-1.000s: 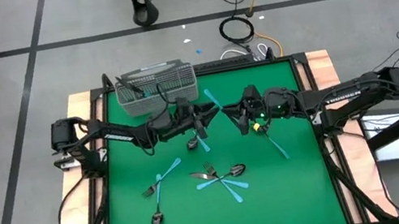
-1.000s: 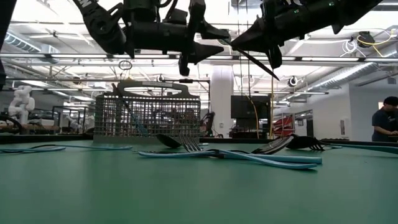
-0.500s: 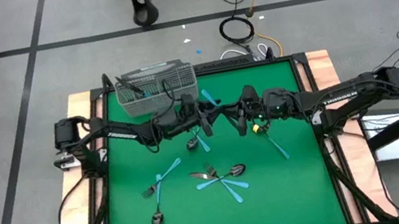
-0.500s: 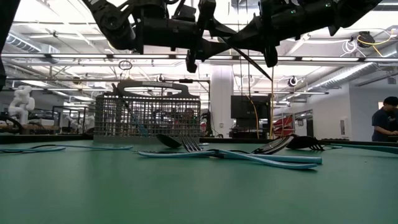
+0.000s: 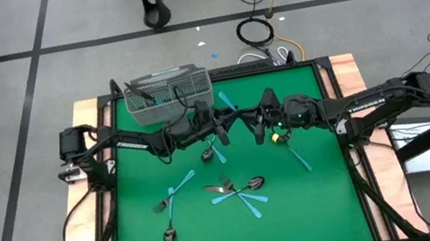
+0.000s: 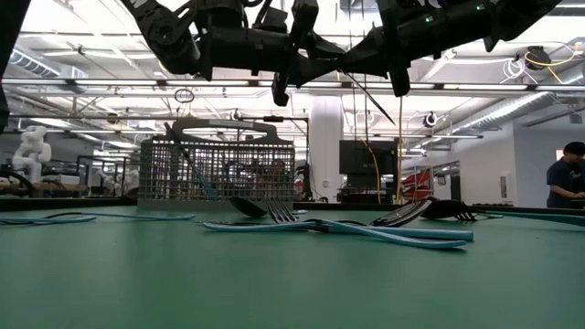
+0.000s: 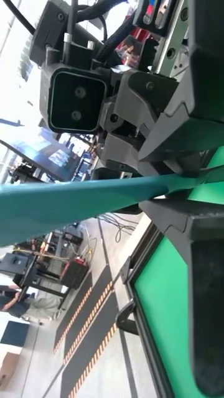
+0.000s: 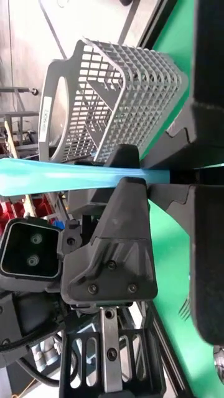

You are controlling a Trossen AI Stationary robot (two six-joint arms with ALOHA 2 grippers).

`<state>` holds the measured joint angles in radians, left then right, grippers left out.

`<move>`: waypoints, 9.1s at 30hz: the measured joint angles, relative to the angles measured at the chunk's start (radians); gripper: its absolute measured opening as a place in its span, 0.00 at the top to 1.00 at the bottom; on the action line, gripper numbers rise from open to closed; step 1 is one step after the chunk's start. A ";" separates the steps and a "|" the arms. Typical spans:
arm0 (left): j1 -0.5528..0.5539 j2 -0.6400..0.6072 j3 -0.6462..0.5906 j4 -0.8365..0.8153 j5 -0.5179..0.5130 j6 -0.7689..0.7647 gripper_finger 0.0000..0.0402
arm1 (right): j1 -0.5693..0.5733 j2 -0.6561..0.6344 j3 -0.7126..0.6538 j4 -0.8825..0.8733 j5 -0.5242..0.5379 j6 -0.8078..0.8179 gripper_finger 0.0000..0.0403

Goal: Sort silverware
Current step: Put the table knife into the silverware rack

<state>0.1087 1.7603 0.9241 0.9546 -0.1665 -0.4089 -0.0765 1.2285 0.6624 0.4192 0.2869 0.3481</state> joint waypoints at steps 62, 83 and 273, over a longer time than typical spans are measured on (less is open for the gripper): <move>0.078 -0.291 0.386 -2.188 -1.144 1.404 0.96 | 0.000 -0.212 0.000 -0.335 0.000 -0.011 0.59; 0.180 -0.209 0.118 -1.797 -1.070 1.734 0.96 | 0.000 -0.212 0.000 -0.332 0.006 -0.012 0.59; 0.278 -0.468 -0.301 -1.631 0.200 0.215 0.67 | 0.040 1.125 1.346 -1.037 -0.029 -0.224 1.00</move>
<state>0.3862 1.2919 0.6231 -0.6761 0.0332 -0.1936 -0.0366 2.3532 2.0089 -0.6178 0.2580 0.1241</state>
